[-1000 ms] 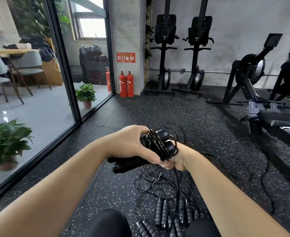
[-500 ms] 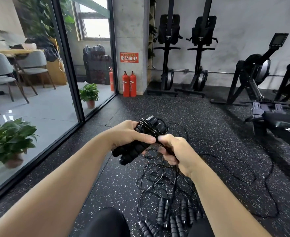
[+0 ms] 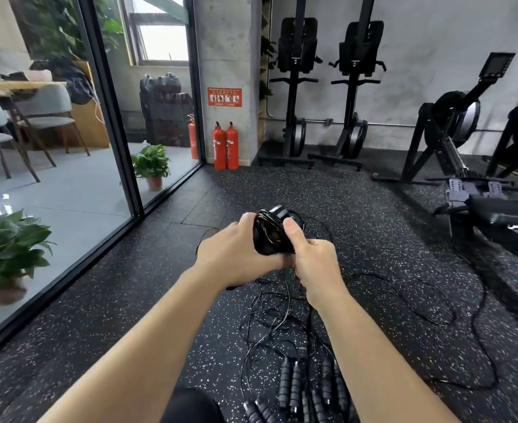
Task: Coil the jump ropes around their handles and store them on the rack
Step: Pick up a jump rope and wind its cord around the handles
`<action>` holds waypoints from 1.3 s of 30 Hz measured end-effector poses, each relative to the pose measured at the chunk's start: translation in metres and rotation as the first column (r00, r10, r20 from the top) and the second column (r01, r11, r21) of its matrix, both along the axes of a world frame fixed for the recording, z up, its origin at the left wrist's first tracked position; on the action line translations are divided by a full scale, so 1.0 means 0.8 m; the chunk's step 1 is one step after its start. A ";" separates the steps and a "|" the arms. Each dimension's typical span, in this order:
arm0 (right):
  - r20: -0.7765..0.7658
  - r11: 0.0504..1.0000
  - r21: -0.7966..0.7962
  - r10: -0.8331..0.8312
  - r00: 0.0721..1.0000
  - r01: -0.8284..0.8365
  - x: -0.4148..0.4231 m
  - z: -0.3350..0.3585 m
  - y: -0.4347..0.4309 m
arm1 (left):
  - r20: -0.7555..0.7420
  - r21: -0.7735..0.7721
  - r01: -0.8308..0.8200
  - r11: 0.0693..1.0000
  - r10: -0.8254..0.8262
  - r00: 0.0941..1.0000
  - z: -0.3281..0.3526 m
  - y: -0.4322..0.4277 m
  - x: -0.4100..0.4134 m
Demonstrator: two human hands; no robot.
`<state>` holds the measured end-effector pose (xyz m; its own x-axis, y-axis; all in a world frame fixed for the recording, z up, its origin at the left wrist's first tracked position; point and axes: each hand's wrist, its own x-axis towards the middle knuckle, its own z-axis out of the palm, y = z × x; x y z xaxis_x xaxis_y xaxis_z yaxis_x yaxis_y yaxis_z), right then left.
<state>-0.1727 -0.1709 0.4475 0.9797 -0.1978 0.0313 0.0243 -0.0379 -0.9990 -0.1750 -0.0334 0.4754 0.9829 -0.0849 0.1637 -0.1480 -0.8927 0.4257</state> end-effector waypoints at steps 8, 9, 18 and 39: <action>-0.067 0.986 -0.136 0.083 0.994 -0.092 0.024 -0.022 -0.016 | 0.042 -0.235 -0.032 0.971 0.044 0.998 -0.047 -0.004 0.028; -0.085 0.974 -0.186 0.116 0.990 -0.130 0.028 -0.026 -0.019 | 0.028 -0.267 -0.041 0.963 0.051 0.998 -0.053 -0.003 0.033; -0.132 0.453 -0.884 0.003 0.991 -0.119 0.032 -0.070 -0.027 | -0.110 -0.164 -0.217 0.962 0.201 0.974 -0.122 0.006 0.080; 0.105 0.157 -0.986 0.343 0.933 0.053 0.050 -0.049 -0.009 | -0.151 0.114 -0.131 0.985 0.147 0.978 -0.157 0.046 0.118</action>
